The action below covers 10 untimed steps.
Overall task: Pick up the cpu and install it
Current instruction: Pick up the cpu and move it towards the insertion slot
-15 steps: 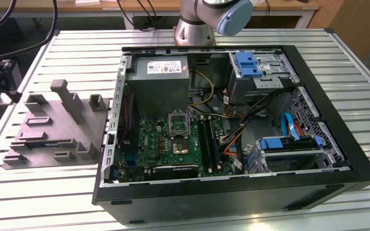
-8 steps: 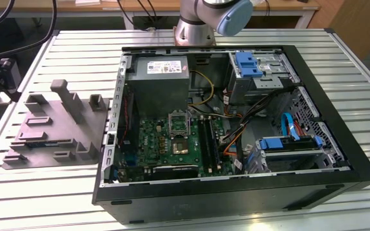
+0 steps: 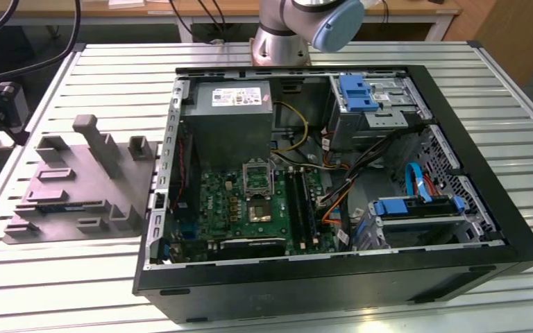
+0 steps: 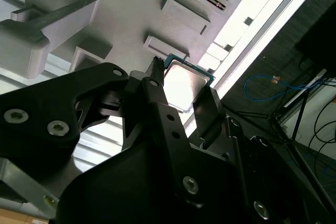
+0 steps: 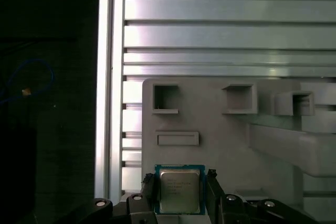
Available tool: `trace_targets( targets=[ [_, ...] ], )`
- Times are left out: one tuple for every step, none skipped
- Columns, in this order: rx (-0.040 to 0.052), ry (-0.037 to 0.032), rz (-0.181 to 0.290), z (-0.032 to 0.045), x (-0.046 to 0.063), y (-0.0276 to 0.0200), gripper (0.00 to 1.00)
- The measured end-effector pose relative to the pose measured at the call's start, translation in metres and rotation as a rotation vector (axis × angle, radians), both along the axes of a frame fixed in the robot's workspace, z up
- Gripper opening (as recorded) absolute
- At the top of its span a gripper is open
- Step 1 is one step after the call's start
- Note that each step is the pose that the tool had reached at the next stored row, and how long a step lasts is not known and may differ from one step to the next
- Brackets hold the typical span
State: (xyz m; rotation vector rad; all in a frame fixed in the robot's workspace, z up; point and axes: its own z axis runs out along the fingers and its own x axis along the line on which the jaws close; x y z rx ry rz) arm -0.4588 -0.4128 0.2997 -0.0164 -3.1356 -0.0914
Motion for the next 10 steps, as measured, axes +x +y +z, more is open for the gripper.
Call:
trace_targets(
  targets=[
    [0.0, 0.0, 0.0, 0.0004, 0.0, 0.0, 0.47],
    [0.0, 0.0, 0.0, 0.0008, 0.0, 0.0, 0.47],
    [0.0, 0.0001, 0.0, 0.0013, 0.0, 0.0, 0.47],
    [0.0, 0.0001, 0.0, 0.0016, 0.0, 0.0, 0.47],
    [0.0, 0.0, 0.0, 0.002, 0.0, 0.0, 0.47],
    [0.0, 0.0, 0.0, 0.0022, 0.0, 0.0, 0.47],
    [0.0001, -0.0001, 0.0, 0.0022, 0.0, 0.0, 0.47],
    [0.0001, -0.0001, 0.0, 0.0023, 0.0, 0.0, 0.47],
    [0.0, 0.0, 0.0, 0.0057, 0.0, 0.0, 0.47],
    [0.0, 0.0, 0.0, 0.0073, 0.0, 0.0, 0.47]
  ],
)
